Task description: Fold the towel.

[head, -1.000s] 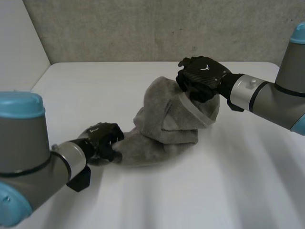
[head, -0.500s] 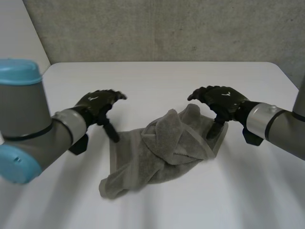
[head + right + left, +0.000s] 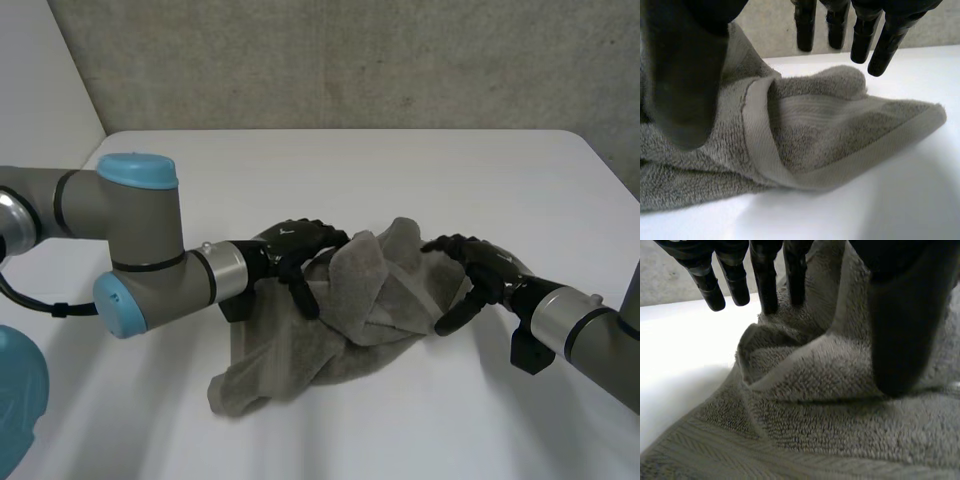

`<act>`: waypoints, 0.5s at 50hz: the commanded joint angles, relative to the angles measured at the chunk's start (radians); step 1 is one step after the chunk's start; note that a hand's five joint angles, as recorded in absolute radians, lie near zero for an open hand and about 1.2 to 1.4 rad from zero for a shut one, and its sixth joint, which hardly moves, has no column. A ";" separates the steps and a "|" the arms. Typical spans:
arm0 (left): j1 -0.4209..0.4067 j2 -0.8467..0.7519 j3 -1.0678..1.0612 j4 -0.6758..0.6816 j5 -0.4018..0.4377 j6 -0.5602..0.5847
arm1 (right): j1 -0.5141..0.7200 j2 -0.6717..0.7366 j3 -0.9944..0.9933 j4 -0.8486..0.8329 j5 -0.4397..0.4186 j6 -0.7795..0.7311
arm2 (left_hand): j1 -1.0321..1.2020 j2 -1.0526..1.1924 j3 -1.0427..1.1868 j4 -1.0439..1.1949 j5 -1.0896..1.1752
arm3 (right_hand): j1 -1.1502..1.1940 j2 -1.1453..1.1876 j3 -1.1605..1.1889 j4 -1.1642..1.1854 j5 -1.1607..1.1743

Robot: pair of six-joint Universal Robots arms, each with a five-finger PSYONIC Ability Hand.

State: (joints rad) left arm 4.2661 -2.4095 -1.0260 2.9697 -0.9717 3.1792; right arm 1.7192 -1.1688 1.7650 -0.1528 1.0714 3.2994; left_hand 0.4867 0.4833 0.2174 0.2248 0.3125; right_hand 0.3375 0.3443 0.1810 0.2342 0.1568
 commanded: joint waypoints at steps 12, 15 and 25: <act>-0.005 0.143 -0.037 -0.069 -0.229 0.021 | 0.045 0.057 -0.207 -0.002 -0.048 -0.024 | 0.910 0.913 -0.043 -0.050 0.909 | 1.059 1.052 -0.007 -0.060 1.065; 0.003 0.238 -0.074 -0.069 -0.245 -0.010 | 0.046 0.018 -0.269 0.065 -0.117 -0.030 | 0.910 0.913 -0.043 -0.050 0.909 | 1.059 1.052 -0.007 -0.060 1.065; 0.004 0.460 -0.296 -0.094 -0.254 -0.096 | 0.046 -0.081 -0.403 0.125 -0.202 -0.168 | 0.910 0.913 -0.043 -0.050 0.909 | 1.059 1.052 -0.007 -0.060 1.065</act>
State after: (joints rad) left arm 4.2706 -2.0537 -1.1879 2.8939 -1.2238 3.1232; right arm 1.7663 -1.1934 1.4079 -0.0259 0.8951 3.2386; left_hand 1.3197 1.3167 0.2174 0.2248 1.1555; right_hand 1.3097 1.3190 0.1810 0.2342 1.1536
